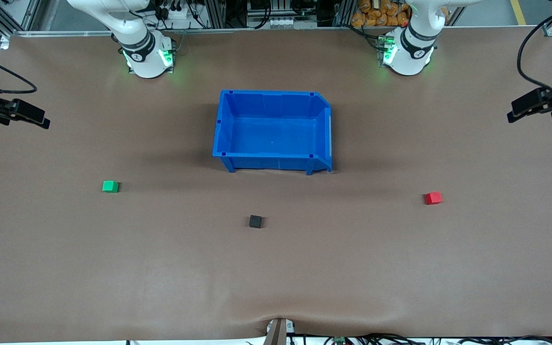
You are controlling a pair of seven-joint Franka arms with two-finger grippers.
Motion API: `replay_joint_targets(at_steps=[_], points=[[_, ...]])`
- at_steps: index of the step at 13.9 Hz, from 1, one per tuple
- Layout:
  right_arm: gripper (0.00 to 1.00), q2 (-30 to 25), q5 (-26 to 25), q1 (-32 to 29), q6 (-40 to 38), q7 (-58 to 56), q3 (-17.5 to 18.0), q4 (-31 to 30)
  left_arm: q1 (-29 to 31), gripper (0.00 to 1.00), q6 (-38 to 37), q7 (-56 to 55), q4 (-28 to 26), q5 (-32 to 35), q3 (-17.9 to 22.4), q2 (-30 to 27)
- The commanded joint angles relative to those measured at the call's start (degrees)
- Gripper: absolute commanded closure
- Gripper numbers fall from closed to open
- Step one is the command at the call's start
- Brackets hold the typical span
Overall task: Attach green and red cubes to black cube
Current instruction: 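Move the left gripper toward the red cube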
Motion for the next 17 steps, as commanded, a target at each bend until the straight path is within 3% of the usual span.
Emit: replay_joint_targets(at_steps=[1, 9, 12, 17], points=[[0.0, -0.17, 0.21, -0.28, -0.5, -0.47, 0.07, 0.31, -0.08, 0.0, 0.27, 0.25, 0.69, -0.09, 0.04, 2.79], [0.0, -0.08, 0.21, -0.45, -0.5, -0.47, -0.02, 0.22, 3.26, 0.0, 13.53, 0.96, 0.69, 0.0, 1.01, 20.45], [0.0, -0.17, 0.21, -0.45, -0.32, -0.47, -0.02, 0.22, 2.82, 0.0, 15.64, -0.01, 0.6, -0.09, 0.92, 25.12], [0.0, -0.17, 0.12, -0.54, -0.5, -0.47, -0.11, 0.31, 2.82, 0.0, 25.4, -0.01, 0.6, -0.44, 0.74, 33.73]])
